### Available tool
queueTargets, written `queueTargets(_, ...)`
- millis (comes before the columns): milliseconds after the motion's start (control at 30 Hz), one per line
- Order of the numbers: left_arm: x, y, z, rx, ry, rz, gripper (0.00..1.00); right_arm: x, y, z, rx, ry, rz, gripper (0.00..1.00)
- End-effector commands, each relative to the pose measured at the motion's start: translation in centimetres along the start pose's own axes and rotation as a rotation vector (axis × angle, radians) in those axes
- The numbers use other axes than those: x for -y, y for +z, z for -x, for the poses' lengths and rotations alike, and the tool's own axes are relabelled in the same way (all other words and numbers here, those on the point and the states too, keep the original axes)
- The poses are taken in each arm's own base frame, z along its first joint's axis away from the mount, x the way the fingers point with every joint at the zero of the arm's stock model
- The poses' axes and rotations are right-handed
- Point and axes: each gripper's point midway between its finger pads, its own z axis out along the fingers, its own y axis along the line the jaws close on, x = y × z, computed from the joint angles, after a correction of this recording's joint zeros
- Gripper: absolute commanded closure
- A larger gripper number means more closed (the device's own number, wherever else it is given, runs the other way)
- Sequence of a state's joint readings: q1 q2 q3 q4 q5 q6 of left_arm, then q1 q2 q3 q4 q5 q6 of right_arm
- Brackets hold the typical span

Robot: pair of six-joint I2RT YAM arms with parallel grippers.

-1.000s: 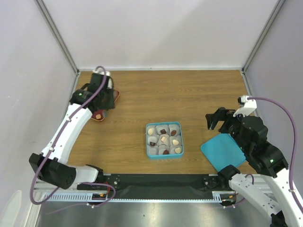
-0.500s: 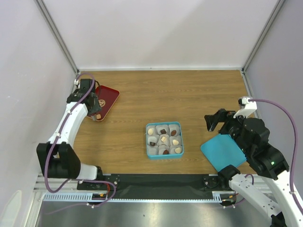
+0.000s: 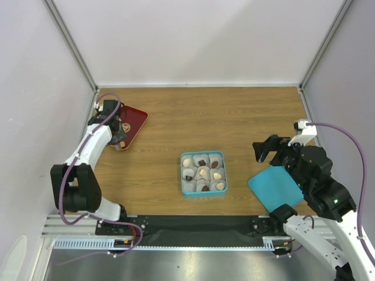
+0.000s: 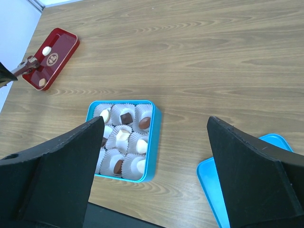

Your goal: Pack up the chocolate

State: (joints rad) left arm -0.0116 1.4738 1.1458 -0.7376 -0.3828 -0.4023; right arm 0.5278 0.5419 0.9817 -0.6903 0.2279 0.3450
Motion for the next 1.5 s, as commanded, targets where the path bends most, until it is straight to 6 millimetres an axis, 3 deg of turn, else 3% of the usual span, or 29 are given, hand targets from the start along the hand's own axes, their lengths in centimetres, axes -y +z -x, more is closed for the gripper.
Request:
queueTargets(0, -0.1, 0.6, 1.1, 0.040, -0.038, 0.022, 0.53, 0.0, -0.2, 1.2, 0.052, -0.002, 0.000, 0.04)
queueTargets(133, -0.7, 1.2, 1.3, 0.039, -0.057, 0.022, 0.53, 0.1, -0.1, 1.2, 0.051, -0.002, -0.005, 0.04)
queueTargets(633, 0.4, 2.3, 1.1, 0.012, -0.037, -0.042, 0.56, 0.2, 0.0, 1.2, 0.052, 0.002, -0.013, 0.04)
queueTargets(967, -0.1, 1.3, 0.9, 0.002, -0.031, -0.035, 0.62, 0.1, -0.1, 1.4, 0.059, 0.001, -0.011, 0.04)
queueTargets(1200, -0.8, -1.8, 1.8, 0.041, -0.018, -0.070, 0.65, -0.1, -0.4, 2.1, 0.071, 0.006, -0.007, 0.04)
queueTargets(1333, -0.7, -4.6, 2.7, 0.091, 0.011, -0.126, 0.67, -0.1, -0.4, 2.3, 0.073, 0.008, -0.009, 0.04)
queueTargets(1467, 1.4, -7.8, 2.6, 0.128, 0.086, -0.232, 0.68, -0.2, -0.3, 2.2, 0.061, 0.009, -0.007, 0.04)
